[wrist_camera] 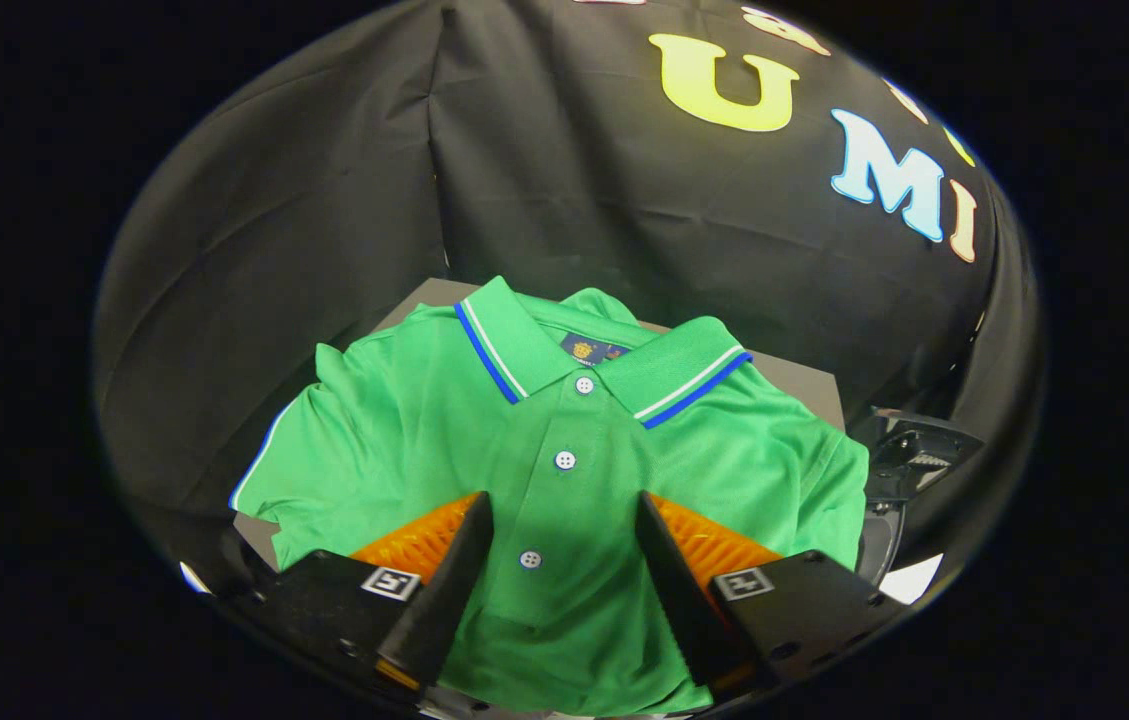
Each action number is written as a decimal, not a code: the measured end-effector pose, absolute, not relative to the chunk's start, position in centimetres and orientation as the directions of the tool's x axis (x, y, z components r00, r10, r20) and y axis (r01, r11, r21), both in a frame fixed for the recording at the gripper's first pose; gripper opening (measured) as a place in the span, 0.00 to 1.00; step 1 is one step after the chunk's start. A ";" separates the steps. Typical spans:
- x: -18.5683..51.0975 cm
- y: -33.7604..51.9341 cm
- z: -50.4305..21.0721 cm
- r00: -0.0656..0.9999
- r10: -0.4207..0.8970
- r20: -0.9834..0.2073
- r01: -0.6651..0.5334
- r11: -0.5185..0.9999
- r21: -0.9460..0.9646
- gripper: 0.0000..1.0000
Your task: Put the clothes into the washing machine and then close the washing machine lid.
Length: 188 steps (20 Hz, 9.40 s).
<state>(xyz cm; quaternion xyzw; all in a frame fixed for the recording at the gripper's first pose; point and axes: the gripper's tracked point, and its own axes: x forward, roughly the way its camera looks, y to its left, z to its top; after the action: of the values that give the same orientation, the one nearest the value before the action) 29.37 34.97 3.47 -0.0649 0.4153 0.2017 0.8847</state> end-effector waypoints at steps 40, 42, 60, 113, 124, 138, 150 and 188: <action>31.9 20.9 18.6 0.847 0.283 -0.451 -0.281 0.957 0.073 0.02; 32.0 18.7 18.7 0.856 0.257 -0.449 -0.250 0.965 0.075 0.02; 31.1 1.2 15.9 0.888 0.093 -0.451 -0.057 0.994 0.093 0.02; 33.8 -3.9 -24.9 0.473 0.099 -0.875 0.039 0.990 0.133 0.02; 33.7 -3.4 -25.9 0.428 0.138 -0.893 0.067 0.981 0.184 0.43; 34.0 -3.1 -16.1 0.583 0.196 -0.789 -0.080 0.980 0.184 0.99; 36.9 -3.7 -1.4 0.745 0.285 -0.603 -0.170 0.955 0.241 0.99; 51.1 -3.9 -1.1 0.757 0.109 -0.644 -0.053 0.993 0.105 0.99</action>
<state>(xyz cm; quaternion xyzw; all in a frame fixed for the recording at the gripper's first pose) 51.12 -3.89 -1.14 0.0402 0.3456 0.0432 0.9365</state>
